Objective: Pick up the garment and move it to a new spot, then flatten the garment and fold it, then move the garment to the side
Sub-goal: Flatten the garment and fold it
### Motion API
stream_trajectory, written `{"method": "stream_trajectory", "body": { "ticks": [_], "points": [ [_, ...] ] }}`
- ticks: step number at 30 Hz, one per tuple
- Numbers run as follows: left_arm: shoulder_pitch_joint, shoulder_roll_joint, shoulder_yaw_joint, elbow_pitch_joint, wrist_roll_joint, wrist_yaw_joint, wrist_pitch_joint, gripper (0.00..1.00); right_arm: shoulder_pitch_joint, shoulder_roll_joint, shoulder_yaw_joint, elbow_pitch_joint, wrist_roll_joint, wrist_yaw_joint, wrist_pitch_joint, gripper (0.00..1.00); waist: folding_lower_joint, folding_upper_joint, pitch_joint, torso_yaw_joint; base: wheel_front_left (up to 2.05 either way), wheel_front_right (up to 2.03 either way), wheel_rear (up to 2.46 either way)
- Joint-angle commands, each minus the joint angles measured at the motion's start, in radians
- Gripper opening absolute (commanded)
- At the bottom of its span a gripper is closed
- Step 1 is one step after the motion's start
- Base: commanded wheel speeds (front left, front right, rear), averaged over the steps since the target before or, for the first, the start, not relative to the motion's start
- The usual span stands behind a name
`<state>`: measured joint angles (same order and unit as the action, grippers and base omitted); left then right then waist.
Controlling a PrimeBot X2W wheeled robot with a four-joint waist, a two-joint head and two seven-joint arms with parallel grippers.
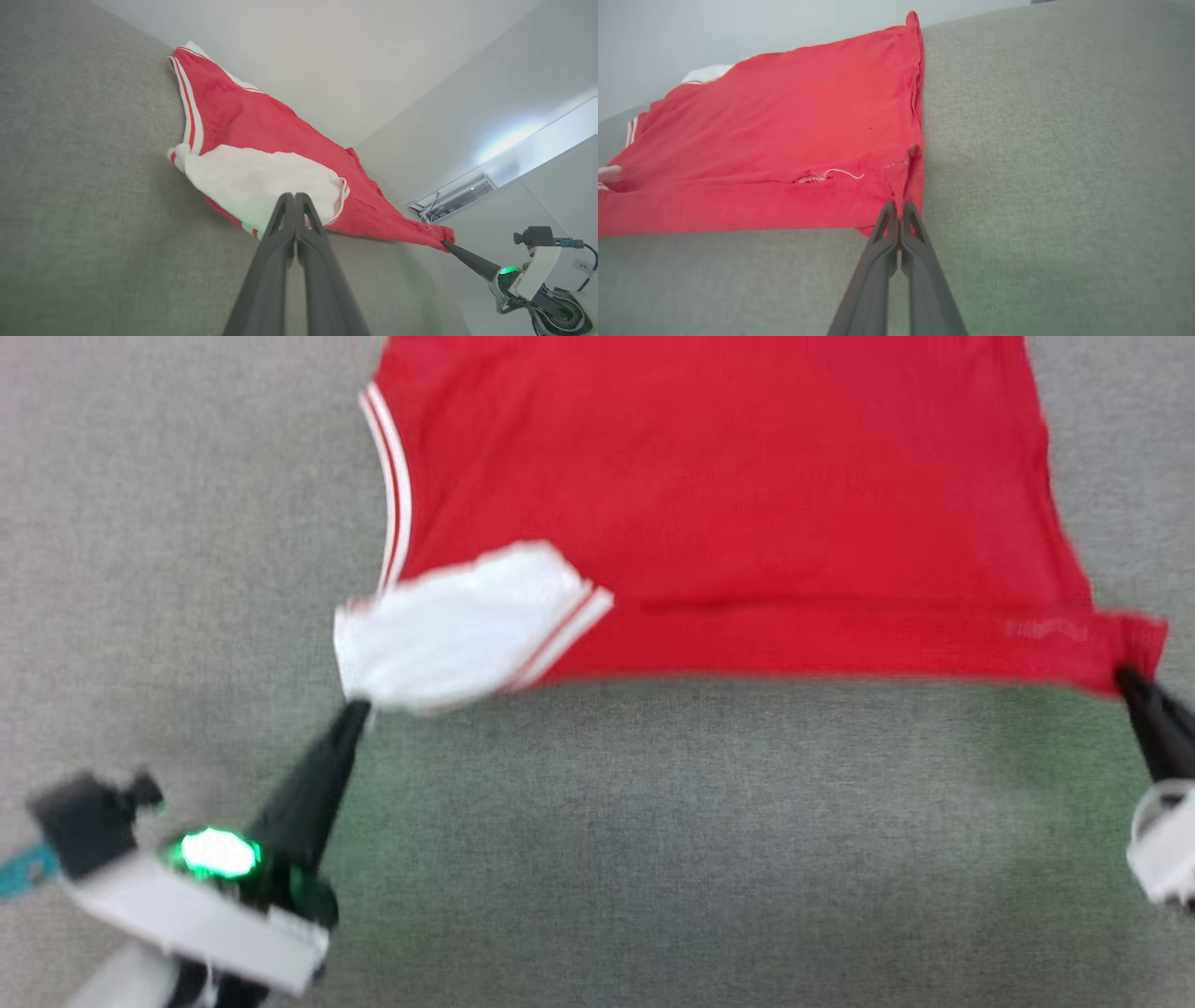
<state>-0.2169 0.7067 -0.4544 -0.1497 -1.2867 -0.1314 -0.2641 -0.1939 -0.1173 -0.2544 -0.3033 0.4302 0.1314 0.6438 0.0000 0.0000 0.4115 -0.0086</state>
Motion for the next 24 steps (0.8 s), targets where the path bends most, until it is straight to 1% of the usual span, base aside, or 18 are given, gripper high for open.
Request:
{"method": "stream_trajectory", "body": {
  "ticks": [1,5,7,10,12,15,18,24],
  "points": [
    [0.038,0.005,0.010,-0.016,0.019,0.002,0.001,0.00,0.033,0.007,-0.014,-0.022,-0.002,-0.002,0.006,0.00,0.0000,0.0000,-0.019,-0.007,0.00,0.00,0.00],
    [0.172,0.006,0.042,-0.085,0.049,0.002,0.001,0.00,0.137,0.022,-0.039,-0.104,0.001,-0.002,0.034,0.00,0.0000,0.0000,-0.035,-0.013,0.00,0.00,0.00],
    [0.233,-0.004,0.069,-0.123,0.063,0.002,0.001,0.00,0.179,0.024,-0.047,-0.141,0.007,-0.002,0.049,0.00,0.0000,0.0000,-0.041,-0.020,0.00,0.00,0.00],
    [0.314,-0.015,0.105,-0.170,0.085,0.002,0.000,0.00,0.224,0.028,-0.057,-0.185,0.017,-0.002,0.066,0.00,0.0000,0.0000,-0.049,-0.026,0.00,0.00,0.00],
    [0.340,-0.016,0.118,-0.192,0.104,0.002,0.000,0.00,0.236,0.031,-0.063,-0.201,0.022,-0.002,0.073,0.00,0.0000,0.0000,-0.055,-0.027,0.00,0.00,0.00],
    [0.314,-0.004,0.114,-0.213,0.118,0.002,0.000,0.00,0.217,0.033,-0.063,-0.197,0.027,-0.002,0.078,0.00,0.0000,0.0000,-0.067,-0.025,0.00,0.00,0.00],
    [0.235,0.015,0.092,-0.208,0.116,0.002,0.009,0.00,0.170,0.018,-0.051,-0.163,0.023,-0.002,0.087,0.00,0.0000,0.0000,-0.071,-0.022,0.00,0.00,0.00],
    [0.024,0.021,0.068,-0.143,0.078,0.002,0.042,0.00,0.008,-0.017,-0.008,-0.033,0.009,-0.002,0.088,0.00,0.0000,0.0000,-0.031,-0.038,0.00,0.00,0.00]
  ]
}}
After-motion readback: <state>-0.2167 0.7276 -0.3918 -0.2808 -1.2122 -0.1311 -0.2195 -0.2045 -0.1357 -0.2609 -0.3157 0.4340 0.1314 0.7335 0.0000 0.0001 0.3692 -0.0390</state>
